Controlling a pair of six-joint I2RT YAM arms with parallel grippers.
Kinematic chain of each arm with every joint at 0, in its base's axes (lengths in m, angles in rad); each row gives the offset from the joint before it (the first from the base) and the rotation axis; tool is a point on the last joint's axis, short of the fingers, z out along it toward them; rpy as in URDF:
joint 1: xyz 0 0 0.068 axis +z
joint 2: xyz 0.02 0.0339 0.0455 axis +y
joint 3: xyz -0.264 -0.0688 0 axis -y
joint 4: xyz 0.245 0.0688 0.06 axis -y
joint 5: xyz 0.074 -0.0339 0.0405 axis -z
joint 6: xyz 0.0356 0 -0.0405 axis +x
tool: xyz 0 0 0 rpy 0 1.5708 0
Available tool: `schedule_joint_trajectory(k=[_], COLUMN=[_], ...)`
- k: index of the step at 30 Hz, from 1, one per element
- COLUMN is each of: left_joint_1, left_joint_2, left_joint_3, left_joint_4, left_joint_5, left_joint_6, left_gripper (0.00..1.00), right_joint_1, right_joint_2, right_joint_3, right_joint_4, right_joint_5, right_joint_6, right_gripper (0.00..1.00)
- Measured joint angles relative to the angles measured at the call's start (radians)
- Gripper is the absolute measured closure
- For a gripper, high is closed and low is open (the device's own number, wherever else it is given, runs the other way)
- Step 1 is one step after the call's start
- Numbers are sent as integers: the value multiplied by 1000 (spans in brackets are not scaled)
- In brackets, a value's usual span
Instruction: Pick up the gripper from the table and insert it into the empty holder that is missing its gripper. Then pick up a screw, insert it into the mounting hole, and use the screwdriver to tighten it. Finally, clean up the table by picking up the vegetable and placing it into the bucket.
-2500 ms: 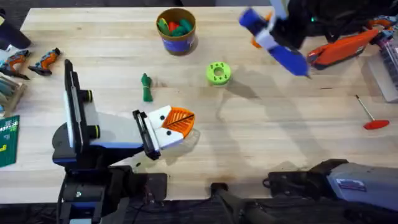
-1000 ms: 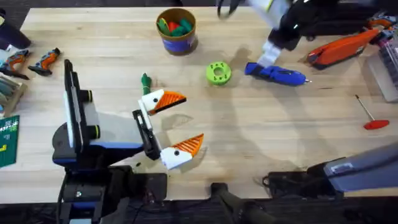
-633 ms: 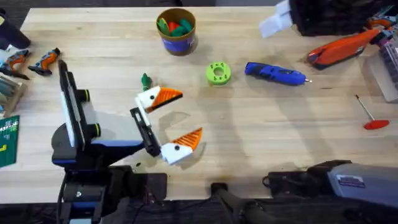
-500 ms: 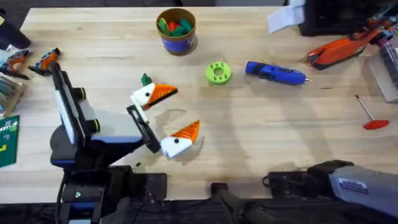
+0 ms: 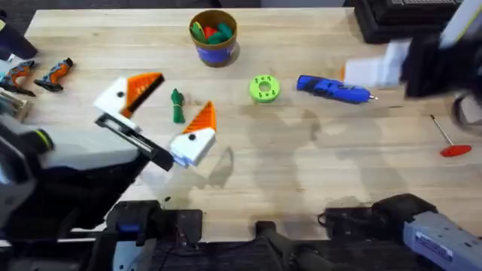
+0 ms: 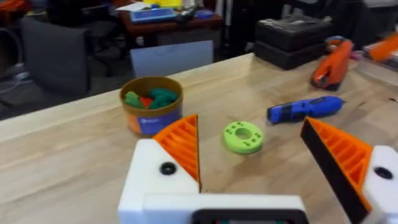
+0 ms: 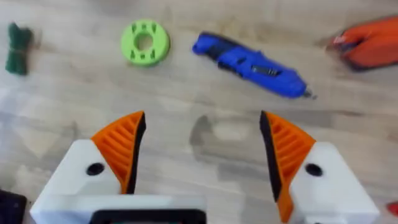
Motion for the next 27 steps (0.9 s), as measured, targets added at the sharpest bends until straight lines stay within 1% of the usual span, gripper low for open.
schedule_joint_trajectory(k=[3,5,8,12,15,18,21,27], left_joint_1=[0,0,0,0,0,0,0,0], left_joint_2=[73,151,279,468,597,698,765,825], left_joint_3=[60,99,167,310,431,529,576,582], left_joint_4=[-53,-97,-161,-281,-389,-466,-475,-483], left_joint_5=[-59,-93,-144,-218,-272,-310,-344,-395], left_joint_6=[6,7,14,29,34,37,39,40], left_gripper=[15,15,15,15,15,15,16,15], right_joint_1=[0,0,0,0,0,0,0,0], right_joint_2=[-78,-135,-211,-270,-277,-277,-276,-277], right_joint_3=[-138,-209,-268,-286,-287,-289,-289,-289], right_joint_4=[32,34,34,35,39,41,43,50], right_joint_5=[-11,-15,-20,-19,-14,-9,-5,-2], right_joint_6=[32,48,63,72,72,73,73,73], right_gripper=[22,22,22,22,22,22,22,22])
